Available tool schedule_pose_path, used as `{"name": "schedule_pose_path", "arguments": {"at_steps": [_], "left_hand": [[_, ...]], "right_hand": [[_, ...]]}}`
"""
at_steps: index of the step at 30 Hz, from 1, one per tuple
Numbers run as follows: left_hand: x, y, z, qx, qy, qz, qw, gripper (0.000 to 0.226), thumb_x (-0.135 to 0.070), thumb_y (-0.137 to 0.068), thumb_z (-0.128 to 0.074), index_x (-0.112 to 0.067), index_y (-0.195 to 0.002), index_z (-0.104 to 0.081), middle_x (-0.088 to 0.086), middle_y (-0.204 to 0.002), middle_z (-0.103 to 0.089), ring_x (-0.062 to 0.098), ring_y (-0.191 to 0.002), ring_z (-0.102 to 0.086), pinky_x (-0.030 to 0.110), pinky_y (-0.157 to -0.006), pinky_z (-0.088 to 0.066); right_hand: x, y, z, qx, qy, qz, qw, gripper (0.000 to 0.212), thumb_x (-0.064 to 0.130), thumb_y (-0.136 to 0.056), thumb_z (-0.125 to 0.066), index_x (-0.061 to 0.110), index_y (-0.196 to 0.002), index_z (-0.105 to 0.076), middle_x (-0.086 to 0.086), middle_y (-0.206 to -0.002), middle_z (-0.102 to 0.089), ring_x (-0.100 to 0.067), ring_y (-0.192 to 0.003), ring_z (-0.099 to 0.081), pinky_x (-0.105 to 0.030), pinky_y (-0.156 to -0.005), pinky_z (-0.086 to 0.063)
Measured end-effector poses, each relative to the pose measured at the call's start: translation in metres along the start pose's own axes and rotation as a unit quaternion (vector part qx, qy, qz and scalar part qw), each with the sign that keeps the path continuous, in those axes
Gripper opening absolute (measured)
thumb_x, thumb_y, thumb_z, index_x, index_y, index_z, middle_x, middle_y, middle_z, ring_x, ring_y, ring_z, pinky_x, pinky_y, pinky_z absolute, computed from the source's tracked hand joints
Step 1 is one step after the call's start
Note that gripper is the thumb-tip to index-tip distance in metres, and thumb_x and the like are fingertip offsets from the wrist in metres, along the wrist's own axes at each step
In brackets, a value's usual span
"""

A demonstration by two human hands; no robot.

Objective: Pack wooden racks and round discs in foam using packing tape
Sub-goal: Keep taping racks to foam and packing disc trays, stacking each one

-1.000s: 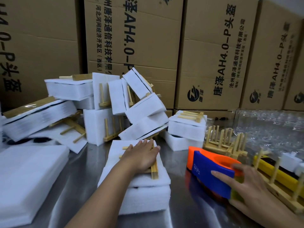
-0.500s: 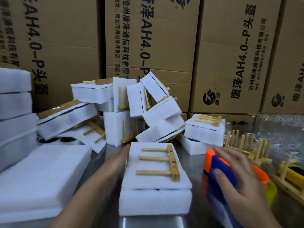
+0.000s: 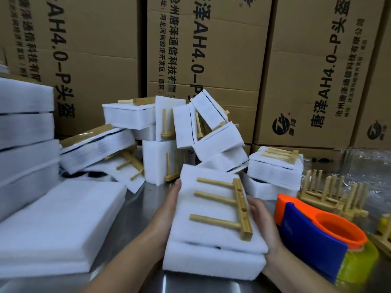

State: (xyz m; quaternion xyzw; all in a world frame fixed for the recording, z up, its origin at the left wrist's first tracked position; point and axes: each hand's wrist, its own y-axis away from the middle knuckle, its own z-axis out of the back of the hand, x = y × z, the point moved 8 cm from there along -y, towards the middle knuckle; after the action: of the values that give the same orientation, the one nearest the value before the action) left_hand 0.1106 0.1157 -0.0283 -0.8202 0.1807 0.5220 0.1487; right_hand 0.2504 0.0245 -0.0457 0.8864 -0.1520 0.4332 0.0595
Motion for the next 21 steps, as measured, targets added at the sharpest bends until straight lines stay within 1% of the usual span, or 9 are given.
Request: {"name": "schedule_pose_path", "arguments": {"at_steps": [2, 5, 7, 10, 12, 15, 17, 19, 21], "left_hand": [[0.004, 0.005, -0.01, 0.031, -0.004, 0.027, 0.999, 0.047, -0.022, -0.094, -0.05, -0.009, -0.139, -0.043, 0.016, -0.105, -0.065, 0.016, -0.084, -0.07, 0.036, -0.067, -0.052], [0.033, 0.013, -0.004, 0.083, 0.023, 0.136, 0.987, 0.066, -0.024, -0.067, -0.077, -0.016, -0.128, -0.054, 0.019, -0.109, -0.068, 0.036, -0.095, -0.067, 0.045, -0.074, -0.056], [0.039, 0.016, 0.0, 0.097, 0.029, 0.167, 0.981, 0.062, -0.017, -0.061, -0.076, -0.01, -0.121, -0.06, 0.023, -0.107, -0.068, 0.041, -0.092, -0.067, 0.048, -0.072, -0.055], [0.033, 0.014, 0.004, 0.101, 0.063, 0.186, 0.975, 0.043, -0.016, -0.061, -0.07, -0.001, -0.101, -0.072, 0.025, -0.1, -0.069, 0.04, -0.079, -0.069, 0.045, -0.062, -0.057], [0.025, 0.014, 0.005, 0.109, 0.092, 0.168, 0.975, 0.035, -0.018, -0.064, -0.068, -0.001, -0.094, -0.075, 0.025, -0.1, -0.069, 0.04, -0.079, -0.069, 0.047, -0.063, -0.058], [0.015, 0.016, 0.007, 0.111, 0.117, 0.131, 0.978, 0.038, -0.024, -0.066, -0.071, -0.006, -0.099, -0.074, 0.023, -0.103, -0.069, 0.042, -0.086, -0.068, 0.047, -0.062, -0.056], [0.018, 0.019, -0.003, 0.144, 0.139, 0.134, 0.971, 0.048, -0.042, -0.071, -0.068, -0.012, -0.108, -0.071, 0.02, -0.11, -0.068, 0.04, -0.096, -0.066, 0.049, -0.068, -0.056], [0.025, 0.014, -0.009, 0.148, 0.12, 0.127, 0.973, 0.07, -0.061, -0.077, -0.054, -0.02, -0.133, -0.054, 0.015, -0.128, -0.059, 0.037, -0.109, -0.062, 0.052, -0.082, -0.054], [0.035, 0.001, 0.001, 0.056, 0.028, 0.102, 0.993, 0.067, -0.055, -0.087, -0.047, -0.028, -0.146, -0.031, 0.012, -0.136, -0.051, 0.032, -0.109, -0.059, 0.049, -0.083, -0.052]], "right_hand": [[0.007, 0.003, -0.001, 0.016, -0.019, 0.02, 0.999, 0.031, 0.029, -0.071, -0.056, 0.006, -0.076, -0.077, -0.018, -0.079, -0.071, -0.032, -0.067, -0.07, -0.034, -0.053, -0.056], [0.006, 0.009, -0.001, 0.018, -0.016, 0.012, 1.0, 0.033, 0.028, -0.061, -0.061, 0.005, -0.082, -0.071, -0.018, -0.08, -0.066, -0.033, -0.069, -0.066, -0.035, -0.063, -0.055], [-0.001, 0.014, -0.006, 0.03, 0.001, -0.02, 0.999, 0.029, 0.026, -0.07, -0.055, 0.005, -0.077, -0.075, -0.018, -0.076, -0.07, -0.032, -0.066, -0.069, -0.033, -0.055, -0.056], [-0.001, 0.021, -0.013, 0.047, 0.069, -0.048, 0.995, 0.042, 0.033, -0.079, -0.058, 0.013, -0.114, -0.068, -0.018, -0.105, -0.071, -0.035, -0.093, -0.069, -0.041, -0.075, -0.057], [0.002, 0.029, -0.018, 0.064, 0.117, -0.062, 0.989, 0.053, 0.041, -0.074, -0.064, 0.024, -0.124, -0.061, -0.011, -0.112, -0.07, -0.03, -0.1, -0.068, -0.044, -0.08, -0.057], [-0.001, 0.049, -0.016, 0.09, 0.155, -0.12, 0.976, 0.065, 0.034, -0.063, -0.074, 0.034, -0.126, -0.055, -0.009, -0.11, -0.071, -0.035, -0.094, -0.069, -0.05, -0.066, -0.059], [0.015, 0.061, -0.01, 0.076, 0.156, -0.114, 0.978, 0.068, 0.023, -0.059, -0.08, 0.028, -0.124, -0.059, -0.015, -0.102, -0.072, -0.037, -0.08, -0.07, -0.044, -0.047, -0.057], [0.048, 0.069, 0.001, 0.042, 0.139, -0.084, 0.986, 0.07, 0.02, -0.044, -0.091, 0.012, -0.109, -0.069, -0.019, -0.095, -0.071, -0.035, -0.066, -0.069, -0.041, -0.038, -0.054], [0.089, 0.076, 0.007, 0.016, 0.101, -0.033, 0.994, 0.08, 0.018, -0.024, -0.094, 0.007, -0.1, -0.071, -0.022, -0.096, -0.07, -0.036, -0.062, -0.069, -0.042, -0.033, -0.051]]}}
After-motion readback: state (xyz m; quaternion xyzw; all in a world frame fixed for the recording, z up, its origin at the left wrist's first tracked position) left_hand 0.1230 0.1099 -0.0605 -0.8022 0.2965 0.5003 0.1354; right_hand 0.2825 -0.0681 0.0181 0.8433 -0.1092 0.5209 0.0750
